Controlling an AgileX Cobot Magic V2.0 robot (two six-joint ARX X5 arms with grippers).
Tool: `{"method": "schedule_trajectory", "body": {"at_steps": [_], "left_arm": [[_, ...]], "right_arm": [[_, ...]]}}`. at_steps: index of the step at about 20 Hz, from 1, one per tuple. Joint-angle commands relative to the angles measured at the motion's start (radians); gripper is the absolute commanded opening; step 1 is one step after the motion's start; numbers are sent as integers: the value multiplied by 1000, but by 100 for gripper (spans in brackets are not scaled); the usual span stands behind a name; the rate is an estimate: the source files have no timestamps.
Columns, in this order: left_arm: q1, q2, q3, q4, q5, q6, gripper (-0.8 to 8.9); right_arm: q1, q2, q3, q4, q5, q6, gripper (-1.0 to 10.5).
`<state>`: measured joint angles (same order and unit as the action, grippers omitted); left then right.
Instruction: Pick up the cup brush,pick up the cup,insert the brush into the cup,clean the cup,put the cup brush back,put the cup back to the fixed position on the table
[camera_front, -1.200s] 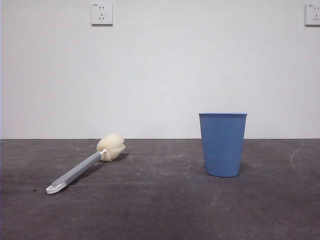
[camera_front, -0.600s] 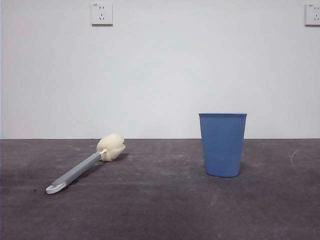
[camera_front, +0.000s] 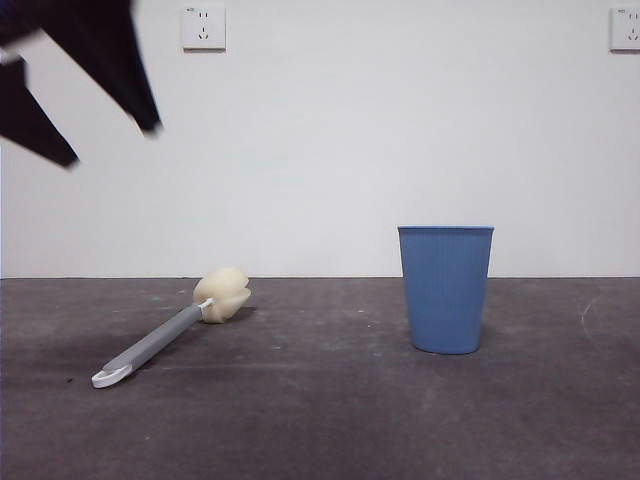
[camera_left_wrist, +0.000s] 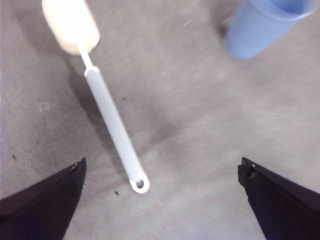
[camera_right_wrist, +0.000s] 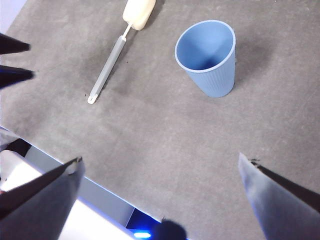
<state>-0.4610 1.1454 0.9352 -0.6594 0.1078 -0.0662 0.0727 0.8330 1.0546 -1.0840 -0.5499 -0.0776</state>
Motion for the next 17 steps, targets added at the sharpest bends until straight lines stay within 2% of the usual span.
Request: {"method": "schedule_trajectory", "body": {"at_steps": [1, 9, 15, 16, 17], "left_arm": [[-33, 106, 2, 32, -88, -64, 533], [-48, 375, 2, 132, -183, -133, 530], [-50, 478, 2, 158, -186, -178, 529], [-50, 481, 2, 162, -187, -178, 516], [-50, 481, 2, 165, -192, -178, 429]], "right_arm": [[2, 3, 1, 2, -1, 19, 535], [2, 3, 1, 3, 2, 23, 535], [2, 3, 1, 6, 2, 26, 535], [2, 3, 1, 6, 2, 26, 535], [2, 3, 1, 5, 2, 26, 535]]}}
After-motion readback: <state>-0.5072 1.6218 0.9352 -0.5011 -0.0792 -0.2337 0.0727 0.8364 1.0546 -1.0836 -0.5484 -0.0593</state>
